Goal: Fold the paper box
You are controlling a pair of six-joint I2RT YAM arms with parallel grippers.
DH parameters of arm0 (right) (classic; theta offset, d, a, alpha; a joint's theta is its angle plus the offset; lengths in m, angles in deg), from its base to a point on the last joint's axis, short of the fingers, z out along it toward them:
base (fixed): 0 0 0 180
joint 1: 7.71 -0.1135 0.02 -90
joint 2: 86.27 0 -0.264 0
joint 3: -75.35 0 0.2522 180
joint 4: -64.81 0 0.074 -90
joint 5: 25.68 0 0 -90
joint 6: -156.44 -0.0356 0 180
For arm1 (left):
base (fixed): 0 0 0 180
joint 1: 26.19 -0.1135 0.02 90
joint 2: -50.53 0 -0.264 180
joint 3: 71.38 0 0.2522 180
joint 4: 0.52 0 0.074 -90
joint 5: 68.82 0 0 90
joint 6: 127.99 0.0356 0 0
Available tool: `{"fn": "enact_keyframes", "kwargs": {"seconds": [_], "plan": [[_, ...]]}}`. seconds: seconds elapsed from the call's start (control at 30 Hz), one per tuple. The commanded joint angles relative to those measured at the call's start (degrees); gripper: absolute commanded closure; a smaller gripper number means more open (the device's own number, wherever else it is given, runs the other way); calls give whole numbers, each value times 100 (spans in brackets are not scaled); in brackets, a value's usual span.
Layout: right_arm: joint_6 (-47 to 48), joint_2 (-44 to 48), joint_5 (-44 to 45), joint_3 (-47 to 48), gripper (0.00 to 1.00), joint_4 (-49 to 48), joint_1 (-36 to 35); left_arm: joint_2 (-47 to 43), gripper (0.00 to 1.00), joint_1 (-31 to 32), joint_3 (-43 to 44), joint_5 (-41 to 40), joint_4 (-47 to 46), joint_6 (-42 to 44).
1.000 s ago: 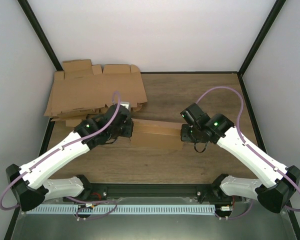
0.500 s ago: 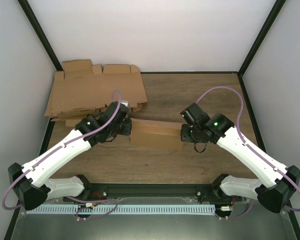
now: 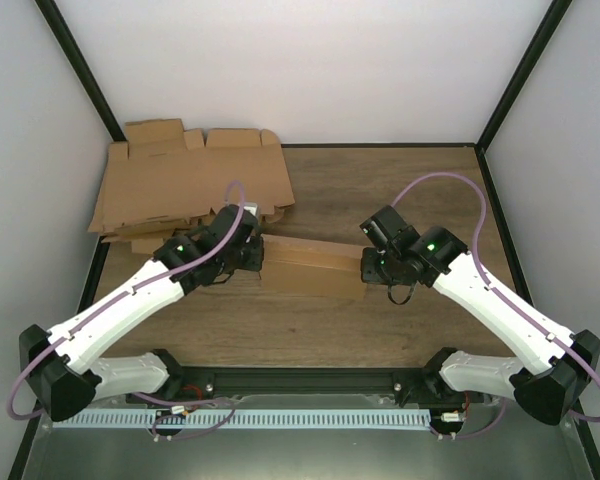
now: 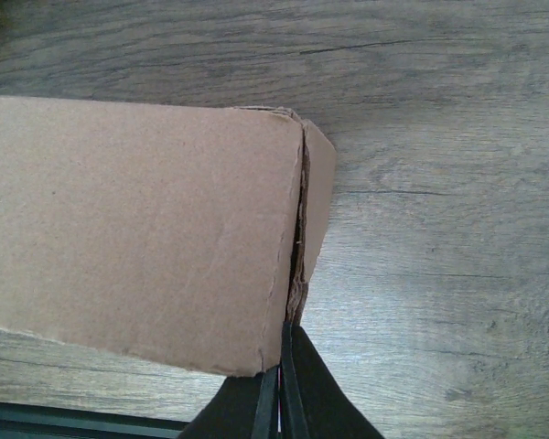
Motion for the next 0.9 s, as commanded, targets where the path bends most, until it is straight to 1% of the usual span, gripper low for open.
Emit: {"fn": "enact_keyframes", "kwargs": {"seconds": [0.0, 0.2, 0.43, 0.47, 0.5, 0.53, 0.57, 0.67, 0.73, 0.8, 0.87], "plan": [[-13, -57, -120, -59, 99, 241, -38, -112, 96, -21, -406, 318, -144, -109], [29, -46, -152, -228, 99, 231, -43, -146, 96, -16, -790, 524, -263, -197], [21, -58, -132, -260, 98, 154, -46, -265, 96, -21, -1024, 618, -360, -292], [27, -46, -119, -221, 95, 150, -42, -268, 96, -19, -974, 583, -338, -292], [47, -35, -99, -148, 88, 155, -39, -270, 96, -17, -938, 543, -301, -284], [66, -30, -81, -58, 82, 180, -44, -262, 92, -21, -822, 497, -234, -271], [95, -26, -74, 64, 77, 210, -45, -259, 84, -18, -704, 464, -174, -260], [218, -38, -120, 463, 70, 354, -43, -259, 56, -21, -344, 435, 44, -224], [311, -60, -197, 723, 67, 473, -39, -280, 43, -15, -102, 487, 234, -180], [395, -81, -307, 951, 67, 566, -38, -325, 37, -17, 84, 576, 355, -155], [491, -77, -565, 1168, 65, 566, -38, -355, 35, -16, 287, 723, 532, -137]]}}
